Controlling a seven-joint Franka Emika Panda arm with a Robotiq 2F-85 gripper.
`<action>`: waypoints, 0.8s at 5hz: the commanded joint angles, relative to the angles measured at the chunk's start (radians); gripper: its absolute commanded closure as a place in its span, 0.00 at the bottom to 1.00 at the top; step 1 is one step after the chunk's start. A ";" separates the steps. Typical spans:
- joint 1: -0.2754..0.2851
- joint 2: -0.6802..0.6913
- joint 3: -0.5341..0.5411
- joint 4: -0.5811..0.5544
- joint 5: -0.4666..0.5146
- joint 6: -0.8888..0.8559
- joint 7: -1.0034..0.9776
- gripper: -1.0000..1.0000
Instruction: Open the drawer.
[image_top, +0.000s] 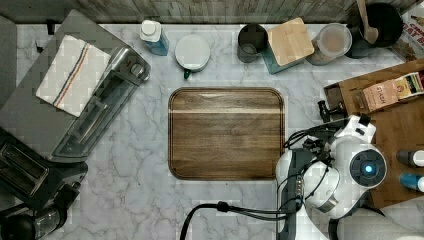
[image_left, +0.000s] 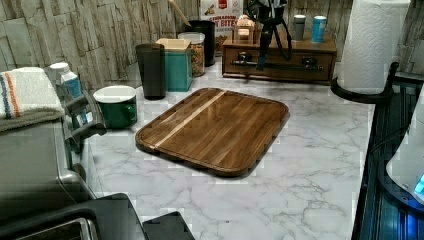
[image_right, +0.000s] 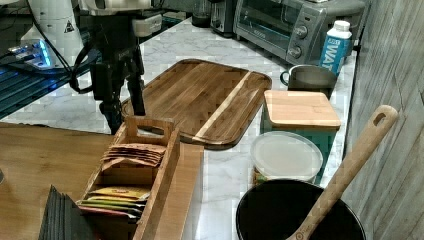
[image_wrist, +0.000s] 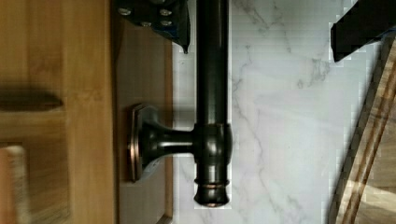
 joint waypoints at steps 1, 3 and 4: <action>-0.037 0.014 -0.023 0.080 0.002 -0.088 -0.053 0.00; -0.010 -0.016 -0.039 0.057 -0.042 -0.158 0.053 0.00; 0.019 -0.063 -0.047 0.004 -0.071 -0.167 0.128 0.00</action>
